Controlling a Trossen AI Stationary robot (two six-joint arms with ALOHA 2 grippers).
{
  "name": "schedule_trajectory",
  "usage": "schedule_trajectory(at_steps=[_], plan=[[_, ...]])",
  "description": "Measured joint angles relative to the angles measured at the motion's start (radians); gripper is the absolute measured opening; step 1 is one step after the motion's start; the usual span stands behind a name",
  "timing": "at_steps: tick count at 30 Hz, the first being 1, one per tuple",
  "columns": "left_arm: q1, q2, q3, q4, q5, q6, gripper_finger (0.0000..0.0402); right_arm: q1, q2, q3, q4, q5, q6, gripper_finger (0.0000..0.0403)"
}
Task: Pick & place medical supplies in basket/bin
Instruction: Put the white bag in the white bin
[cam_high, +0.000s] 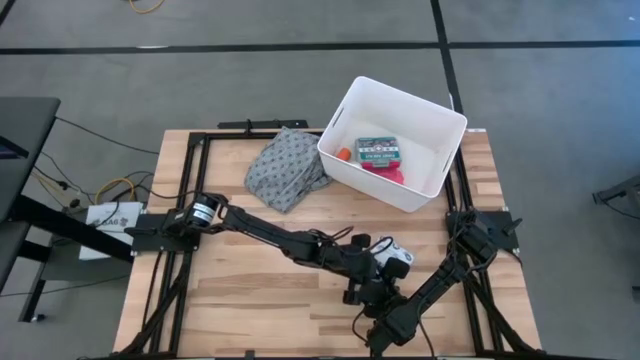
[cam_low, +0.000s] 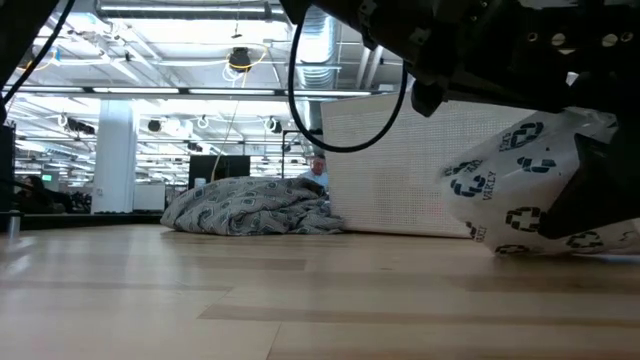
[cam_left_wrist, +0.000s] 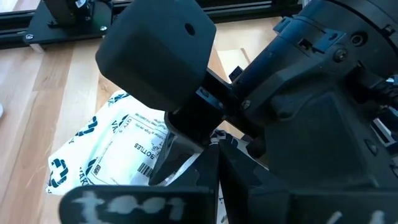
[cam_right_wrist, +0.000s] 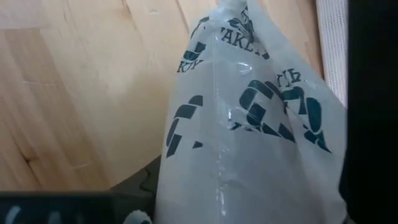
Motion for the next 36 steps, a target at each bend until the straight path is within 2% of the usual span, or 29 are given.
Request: schedule_trajectory(at_steps=[13,18,20,23,28,30,34,36], plan=[[0.014,0.000,0.004,-0.012,0.074,-0.026,0.0000,0.014,-0.001,0.005,-0.048,-0.039,0.040,0.0173],[0.014,-0.007,0.008,-0.091,0.084,-0.019,0.0007,0.009,-0.001,0.005,-0.043,-0.038,0.030,0.0178],[0.017,-0.008,0.009,-0.118,0.124,-0.039,0.0013,0.008,-0.001,0.005,-0.028,-0.039,0.012,0.0177],[0.027,-0.008,0.009,-0.126,0.237,-0.090,0.0024,0.008,-0.001,0.006,-0.006,-0.039,-0.010,0.0176],[0.028,-0.014,0.008,-0.198,0.252,-0.124,0.0036,0.016,-0.001,0.027,-0.008,-0.058,-0.055,0.0176],[0.030,-0.009,0.001,-0.263,0.292,-0.145,0.0040,0.021,-0.003,0.043,-0.034,-0.082,-0.054,0.0175],[0.053,-0.005,0.001,-0.346,0.149,-0.267,0.0043,0.028,-0.002,0.066,-0.040,-0.078,-0.057,0.0175],[0.064,-0.008,0.003,-0.358,0.135,-0.276,0.0041,0.032,0.000,0.062,-0.068,-0.078,-0.054,0.0175]])
